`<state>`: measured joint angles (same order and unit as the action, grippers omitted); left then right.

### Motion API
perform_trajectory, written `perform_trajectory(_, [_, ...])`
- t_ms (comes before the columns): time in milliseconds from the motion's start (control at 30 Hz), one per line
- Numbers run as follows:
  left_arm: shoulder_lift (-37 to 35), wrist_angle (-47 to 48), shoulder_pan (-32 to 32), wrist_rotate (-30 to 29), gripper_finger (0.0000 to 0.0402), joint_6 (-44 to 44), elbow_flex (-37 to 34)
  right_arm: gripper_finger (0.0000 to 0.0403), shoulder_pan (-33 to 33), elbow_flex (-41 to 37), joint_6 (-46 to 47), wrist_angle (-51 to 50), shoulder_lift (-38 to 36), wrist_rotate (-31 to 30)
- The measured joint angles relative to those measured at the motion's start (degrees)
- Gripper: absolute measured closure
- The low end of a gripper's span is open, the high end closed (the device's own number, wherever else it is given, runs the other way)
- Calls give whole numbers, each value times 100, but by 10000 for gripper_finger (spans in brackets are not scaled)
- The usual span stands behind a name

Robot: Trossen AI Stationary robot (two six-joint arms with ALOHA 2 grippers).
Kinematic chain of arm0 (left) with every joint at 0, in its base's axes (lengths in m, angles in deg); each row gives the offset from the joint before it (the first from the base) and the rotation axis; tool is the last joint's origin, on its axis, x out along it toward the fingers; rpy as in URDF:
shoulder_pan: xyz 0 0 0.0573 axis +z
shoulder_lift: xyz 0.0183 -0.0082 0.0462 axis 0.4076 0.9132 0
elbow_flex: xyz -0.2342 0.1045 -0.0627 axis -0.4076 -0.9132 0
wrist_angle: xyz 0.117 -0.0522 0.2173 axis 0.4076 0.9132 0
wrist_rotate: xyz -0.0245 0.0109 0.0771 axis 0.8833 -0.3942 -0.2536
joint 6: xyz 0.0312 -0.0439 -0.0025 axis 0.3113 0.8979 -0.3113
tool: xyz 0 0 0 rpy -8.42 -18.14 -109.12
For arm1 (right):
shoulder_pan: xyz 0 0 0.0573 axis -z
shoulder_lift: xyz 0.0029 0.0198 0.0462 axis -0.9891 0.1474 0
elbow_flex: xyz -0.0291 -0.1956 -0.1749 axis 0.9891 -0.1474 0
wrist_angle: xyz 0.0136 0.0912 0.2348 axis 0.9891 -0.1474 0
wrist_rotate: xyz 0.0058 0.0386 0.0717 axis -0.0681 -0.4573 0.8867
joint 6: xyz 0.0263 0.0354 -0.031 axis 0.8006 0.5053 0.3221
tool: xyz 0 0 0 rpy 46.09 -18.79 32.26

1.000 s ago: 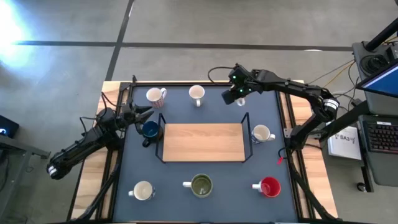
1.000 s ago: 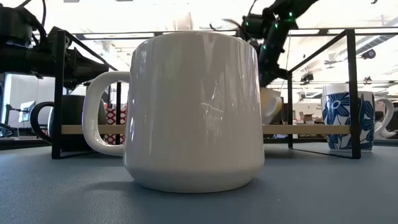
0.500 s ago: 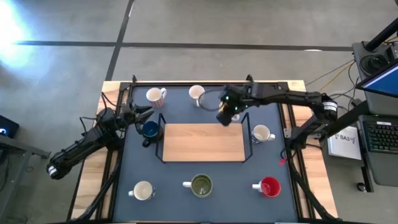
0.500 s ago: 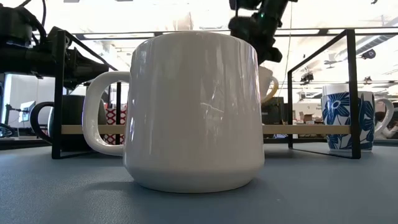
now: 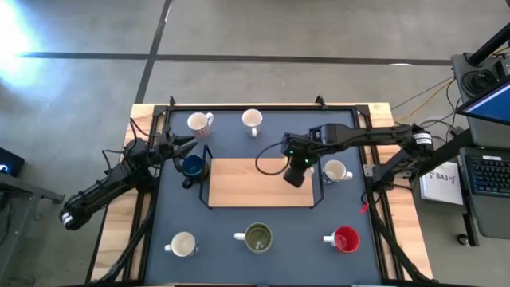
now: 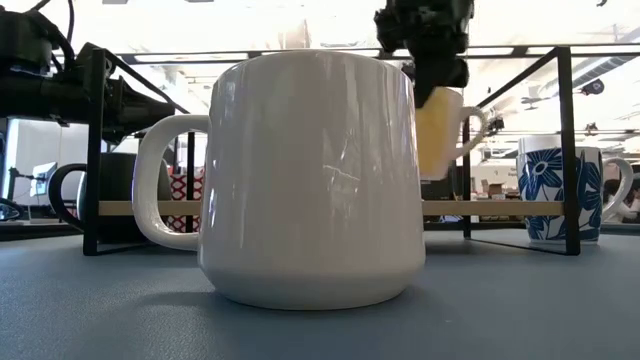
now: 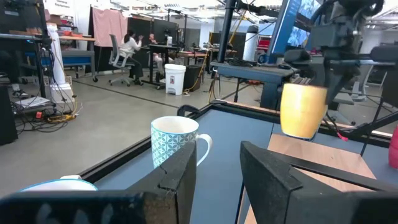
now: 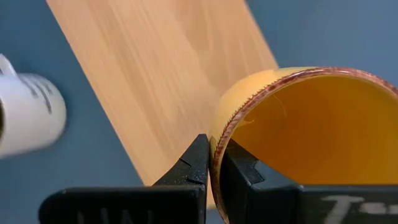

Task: Place coffee mugs
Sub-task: Put the yellow mug on the shelf

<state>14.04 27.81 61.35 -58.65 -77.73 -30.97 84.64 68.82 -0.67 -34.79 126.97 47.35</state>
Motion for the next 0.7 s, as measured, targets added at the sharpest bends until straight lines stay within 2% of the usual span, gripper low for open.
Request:
perform_trajectory(400, [0,2,-1,-1,294,0,-1,390,-336,-5,-84,-340,-1,-4])
perform_trajectory(700, [0,1,0,-1,294,-1,-1,390,-363,-361,-239,-325,0,-12])
